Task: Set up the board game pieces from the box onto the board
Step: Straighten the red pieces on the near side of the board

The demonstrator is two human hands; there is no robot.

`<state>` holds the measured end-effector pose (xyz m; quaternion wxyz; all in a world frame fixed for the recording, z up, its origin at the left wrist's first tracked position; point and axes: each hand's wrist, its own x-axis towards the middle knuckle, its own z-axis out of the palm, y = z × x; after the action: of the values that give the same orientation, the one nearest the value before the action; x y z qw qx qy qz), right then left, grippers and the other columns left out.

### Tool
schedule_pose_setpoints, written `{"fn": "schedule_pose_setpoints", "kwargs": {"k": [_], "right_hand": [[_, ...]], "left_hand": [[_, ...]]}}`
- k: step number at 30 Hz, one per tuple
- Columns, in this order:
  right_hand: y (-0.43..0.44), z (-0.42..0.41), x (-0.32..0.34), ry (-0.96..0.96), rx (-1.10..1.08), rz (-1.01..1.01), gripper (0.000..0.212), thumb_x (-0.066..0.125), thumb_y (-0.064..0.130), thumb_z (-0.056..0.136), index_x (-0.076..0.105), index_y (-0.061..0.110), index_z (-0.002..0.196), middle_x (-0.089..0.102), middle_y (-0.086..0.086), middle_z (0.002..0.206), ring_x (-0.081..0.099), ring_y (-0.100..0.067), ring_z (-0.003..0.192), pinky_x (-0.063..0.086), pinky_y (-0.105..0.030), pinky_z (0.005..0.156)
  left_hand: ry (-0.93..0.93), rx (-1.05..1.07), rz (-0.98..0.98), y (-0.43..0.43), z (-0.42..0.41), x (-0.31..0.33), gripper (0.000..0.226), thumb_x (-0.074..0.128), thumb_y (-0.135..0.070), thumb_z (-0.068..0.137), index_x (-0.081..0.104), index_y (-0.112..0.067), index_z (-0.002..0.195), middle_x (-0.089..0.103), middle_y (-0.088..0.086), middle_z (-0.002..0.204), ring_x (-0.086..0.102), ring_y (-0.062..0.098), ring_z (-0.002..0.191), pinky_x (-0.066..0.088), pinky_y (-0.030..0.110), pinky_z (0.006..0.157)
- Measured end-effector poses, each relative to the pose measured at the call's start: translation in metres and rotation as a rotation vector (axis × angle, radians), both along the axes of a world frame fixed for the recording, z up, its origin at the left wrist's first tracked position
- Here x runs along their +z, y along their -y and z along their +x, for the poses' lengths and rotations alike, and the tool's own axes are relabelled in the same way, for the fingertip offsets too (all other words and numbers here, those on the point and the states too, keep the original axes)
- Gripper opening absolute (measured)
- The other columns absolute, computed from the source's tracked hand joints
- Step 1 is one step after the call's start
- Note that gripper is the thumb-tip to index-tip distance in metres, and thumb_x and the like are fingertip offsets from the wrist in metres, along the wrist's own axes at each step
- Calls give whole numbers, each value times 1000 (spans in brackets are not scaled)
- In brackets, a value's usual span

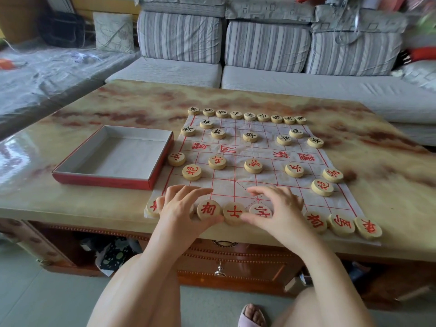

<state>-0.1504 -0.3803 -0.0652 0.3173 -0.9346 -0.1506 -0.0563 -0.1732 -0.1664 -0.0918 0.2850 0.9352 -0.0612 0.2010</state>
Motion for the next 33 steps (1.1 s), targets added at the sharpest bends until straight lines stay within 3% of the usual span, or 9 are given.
{"fn": "schedule_pose_setpoints", "kwargs": {"k": [5,9,11,15,18,21,25,30,33], "right_hand": [[44,-6,5,9,-126,99,41,73,40,72,55,48,108,38,43,96,24,6,97,30,-33,96],[71,-8,14,-107,-178,97,41,73,45,72,54,51,108,42,13,122,38,-13,124,32,-31,96],[77,-9,18,-101,-205,63,44,74,46,70,55,50,109,40,11,120,37,-11,122,30,-27,93],[68,-16,13,10,-213,-23,43,73,49,69,59,40,109,34,32,95,22,6,104,20,-25,89],[61,-20,0,75,-178,-161,50,69,54,70,56,37,116,43,32,104,29,-6,116,18,-26,84],[67,-22,-10,-21,-136,-57,52,70,47,72,49,46,120,32,42,103,31,-7,112,27,-32,96],[74,-23,-13,-100,-113,-9,53,63,35,79,41,60,121,31,19,117,29,-16,111,21,-26,92],[69,-18,-14,-32,-134,-60,48,61,33,82,45,54,122,35,19,113,23,-10,106,20,-25,90],[64,-16,-14,86,-141,-113,45,67,43,76,52,44,118,43,31,100,21,2,97,15,-25,80]], "left_hand": [[3,-101,14,17,-1,9,47,68,-52,70,59,-38,115,53,-24,114,33,7,118,13,24,88],[-27,-205,41,34,6,23,41,64,-51,73,58,-42,112,53,-29,110,32,3,115,13,21,82],[-51,-262,94,44,11,28,46,65,-51,73,56,-40,117,54,-25,118,33,5,118,12,21,86],[-93,-368,141,61,19,30,48,64,-45,78,52,-38,124,52,-21,126,31,7,121,15,24,89],[-124,-396,134,61,24,25,49,63,-40,79,50,-38,127,51,-20,127,30,7,121,18,28,94],[-121,-413,141,62,28,19,48,62,-37,79,49,-40,126,52,-23,125,31,5,120,21,30,95],[-90,-412,141,60,30,9,45,62,-35,78,52,-43,121,54,-27,117,35,4,114,20,27,87],[-31,-401,187,58,31,4,47,64,-45,76,54,-39,122,57,-24,117,37,5,112,18,26,84],[-8,-355,167,61,28,4,51,64,-52,74,55,-38,121,59,-21,114,38,7,112,17,25,84]]}}
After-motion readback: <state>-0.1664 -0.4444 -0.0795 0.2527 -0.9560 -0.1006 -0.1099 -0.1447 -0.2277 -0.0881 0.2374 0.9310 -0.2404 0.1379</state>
